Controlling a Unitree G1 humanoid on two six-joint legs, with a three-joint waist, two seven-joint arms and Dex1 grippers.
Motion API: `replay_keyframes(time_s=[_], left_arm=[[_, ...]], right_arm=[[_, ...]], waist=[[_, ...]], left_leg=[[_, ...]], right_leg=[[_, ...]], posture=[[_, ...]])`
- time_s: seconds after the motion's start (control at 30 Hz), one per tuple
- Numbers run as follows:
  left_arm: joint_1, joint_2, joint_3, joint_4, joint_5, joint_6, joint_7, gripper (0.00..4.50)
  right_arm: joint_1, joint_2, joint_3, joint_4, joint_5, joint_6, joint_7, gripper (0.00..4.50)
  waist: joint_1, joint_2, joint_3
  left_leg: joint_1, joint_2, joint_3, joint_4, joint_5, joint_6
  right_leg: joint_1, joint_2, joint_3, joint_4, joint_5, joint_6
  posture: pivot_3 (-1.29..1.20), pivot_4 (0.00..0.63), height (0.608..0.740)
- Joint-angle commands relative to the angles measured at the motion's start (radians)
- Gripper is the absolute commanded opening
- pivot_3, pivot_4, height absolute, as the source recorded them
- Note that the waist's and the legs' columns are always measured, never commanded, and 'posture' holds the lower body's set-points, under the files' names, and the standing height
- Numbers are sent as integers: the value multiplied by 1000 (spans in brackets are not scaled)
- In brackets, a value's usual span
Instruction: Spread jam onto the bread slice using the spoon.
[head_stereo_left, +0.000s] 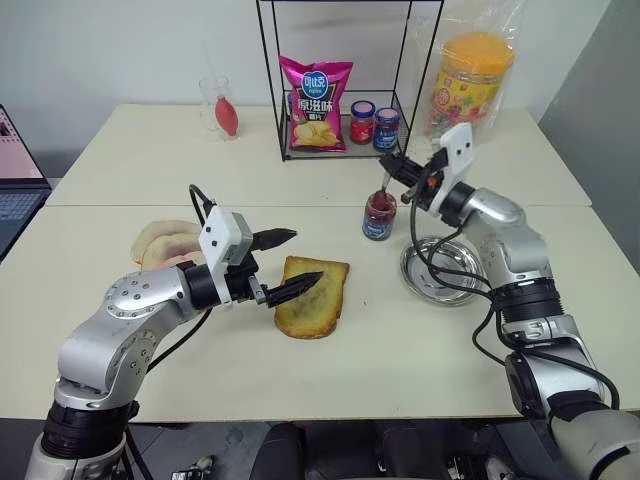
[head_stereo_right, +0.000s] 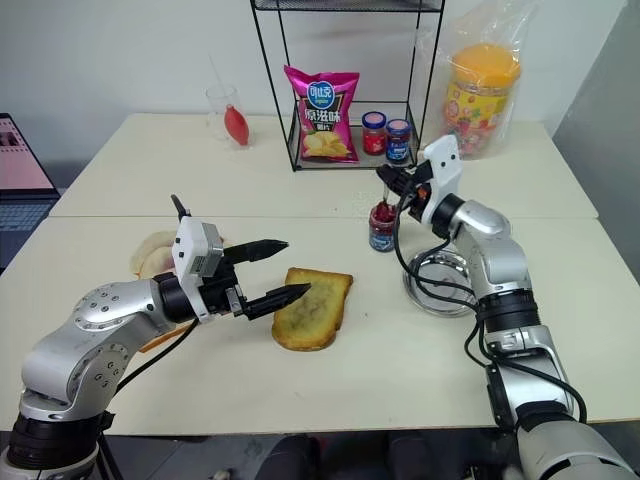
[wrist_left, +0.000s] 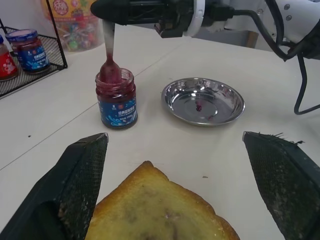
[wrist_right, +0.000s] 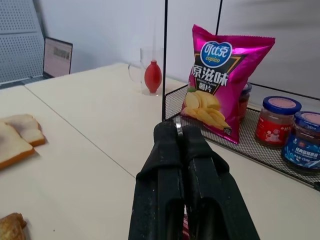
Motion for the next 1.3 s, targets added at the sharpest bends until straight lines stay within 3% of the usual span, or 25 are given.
replay_keyframes(time_s=[0.03, 0.6, 1.3], left_arm=[[-1, 15, 11, -37, 2, -8, 3, 4500], [26, 9, -17, -34, 27, -43, -13, 4500], [27, -9, -26, -31, 45, -56, -9, 4500]], right_arm=[[-4, 10, -3, -4, -26, -47, 5, 46], [37, 64, -32, 34, -41, 27, -57, 46], [-47, 144, -271, -16, 215, 355, -205, 46]], waist=[[0, 0, 0], [-1, 0, 0], [-2, 0, 0]], left_leg=[[0, 0, 0, 0, 0, 0], [0, 0, 0, 0, 0, 0], [0, 0, 0, 0, 0, 0]], right_leg=[[0, 0, 0, 0, 0, 0], [0, 0, 0, 1, 0, 0], [0, 0, 0, 0, 0, 0]], posture=[[0, 150, 740], [0, 150, 740], [0, 150, 740]])
